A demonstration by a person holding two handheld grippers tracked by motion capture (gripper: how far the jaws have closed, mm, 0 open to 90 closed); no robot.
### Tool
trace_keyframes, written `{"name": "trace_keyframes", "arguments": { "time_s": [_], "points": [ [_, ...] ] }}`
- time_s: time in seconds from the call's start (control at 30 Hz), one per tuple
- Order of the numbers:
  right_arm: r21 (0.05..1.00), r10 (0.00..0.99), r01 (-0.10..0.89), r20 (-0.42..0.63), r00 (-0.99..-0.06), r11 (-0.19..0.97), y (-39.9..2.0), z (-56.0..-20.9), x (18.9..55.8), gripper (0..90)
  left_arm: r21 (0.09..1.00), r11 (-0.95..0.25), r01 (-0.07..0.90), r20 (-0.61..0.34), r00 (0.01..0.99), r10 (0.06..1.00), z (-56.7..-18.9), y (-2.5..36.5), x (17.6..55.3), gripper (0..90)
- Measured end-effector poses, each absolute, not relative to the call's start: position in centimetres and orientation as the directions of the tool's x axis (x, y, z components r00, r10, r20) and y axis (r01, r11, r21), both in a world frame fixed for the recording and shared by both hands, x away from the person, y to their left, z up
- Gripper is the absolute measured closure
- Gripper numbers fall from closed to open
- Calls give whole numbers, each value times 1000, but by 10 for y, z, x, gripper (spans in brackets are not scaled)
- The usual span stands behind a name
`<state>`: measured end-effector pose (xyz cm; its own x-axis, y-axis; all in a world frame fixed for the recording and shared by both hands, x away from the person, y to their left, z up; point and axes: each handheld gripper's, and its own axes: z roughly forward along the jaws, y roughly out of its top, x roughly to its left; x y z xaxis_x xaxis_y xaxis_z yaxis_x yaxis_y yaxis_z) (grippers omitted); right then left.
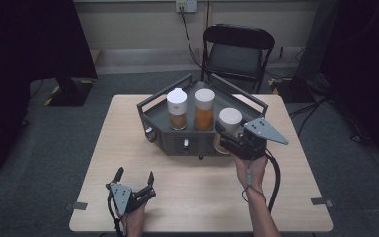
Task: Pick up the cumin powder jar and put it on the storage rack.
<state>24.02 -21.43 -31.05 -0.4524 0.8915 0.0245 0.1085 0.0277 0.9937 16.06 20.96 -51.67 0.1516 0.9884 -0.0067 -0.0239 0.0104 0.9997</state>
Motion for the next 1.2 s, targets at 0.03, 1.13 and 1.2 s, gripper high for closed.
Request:
{"name": "trace_keyframes", "arguments": {
  "time_s": [0.03,1.13,1.2],
  "points": [
    [994,893,109,26,-450,26,-214,-310,241,335,1000,10,-24,-6,152,988,-517,210,161,3],
    [990,933,137,24,-360,27,-208,-297,292,335,1000,10,-23,-7,152,988,-517,210,161,3],
    [990,935,138,26,-355,25,-207,-299,296,335,1000,10,-23,-7,152,988,-517,210,161,3]
  ]
}}
